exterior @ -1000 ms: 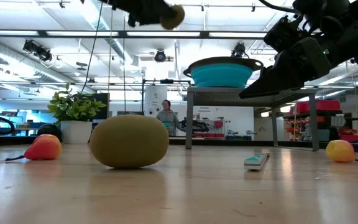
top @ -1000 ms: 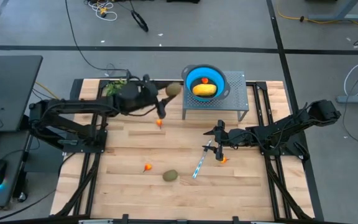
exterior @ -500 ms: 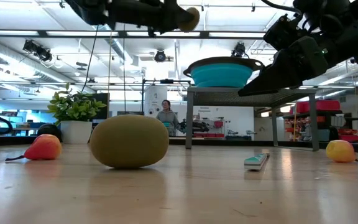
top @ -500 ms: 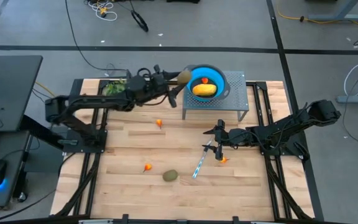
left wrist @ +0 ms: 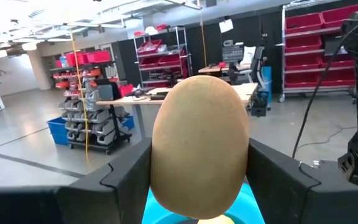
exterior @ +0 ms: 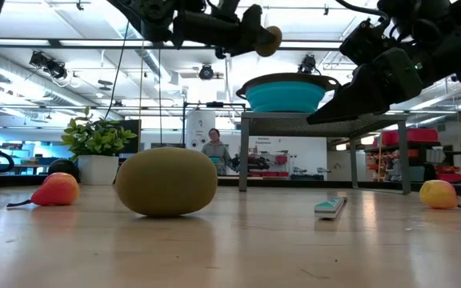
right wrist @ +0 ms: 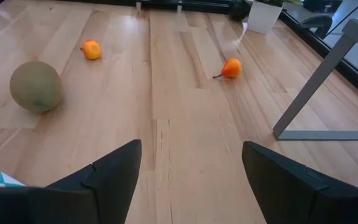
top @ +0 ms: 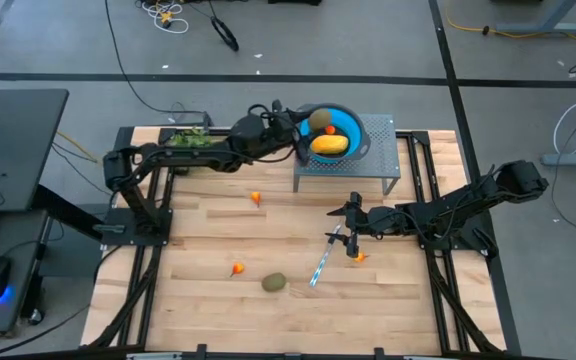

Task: Pick & Place Fruit
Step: Put the kiwi into the blue strainer bowl on the shelf, then put the peach into the blue strainer bowl on the shelf

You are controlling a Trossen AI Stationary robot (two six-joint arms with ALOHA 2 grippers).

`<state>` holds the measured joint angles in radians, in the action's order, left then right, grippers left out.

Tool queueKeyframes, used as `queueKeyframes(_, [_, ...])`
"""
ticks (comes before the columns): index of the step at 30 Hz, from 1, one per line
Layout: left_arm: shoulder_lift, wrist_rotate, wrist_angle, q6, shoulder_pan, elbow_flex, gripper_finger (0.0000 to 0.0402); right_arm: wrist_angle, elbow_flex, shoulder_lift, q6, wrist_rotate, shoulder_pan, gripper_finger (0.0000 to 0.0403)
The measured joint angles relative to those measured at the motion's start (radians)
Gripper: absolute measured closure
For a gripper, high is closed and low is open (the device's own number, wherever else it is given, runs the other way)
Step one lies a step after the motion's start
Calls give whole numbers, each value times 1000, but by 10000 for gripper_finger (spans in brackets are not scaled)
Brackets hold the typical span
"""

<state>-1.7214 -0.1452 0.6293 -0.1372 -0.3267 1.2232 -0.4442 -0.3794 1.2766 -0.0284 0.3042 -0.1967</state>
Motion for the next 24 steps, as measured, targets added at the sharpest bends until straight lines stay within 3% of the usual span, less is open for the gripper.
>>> queueKeyframes(15, [1,0,-80,22,-9,2,76,3,0,0,0,0,0,115])
queueKeyframes(20, [34,-48,-124,7,-2,1,71,19,0,0,-2,0,0,115])
queueKeyframes(24, [121,-112,-264,-9,20,1,76,43,0,0,-9,0,0,115])
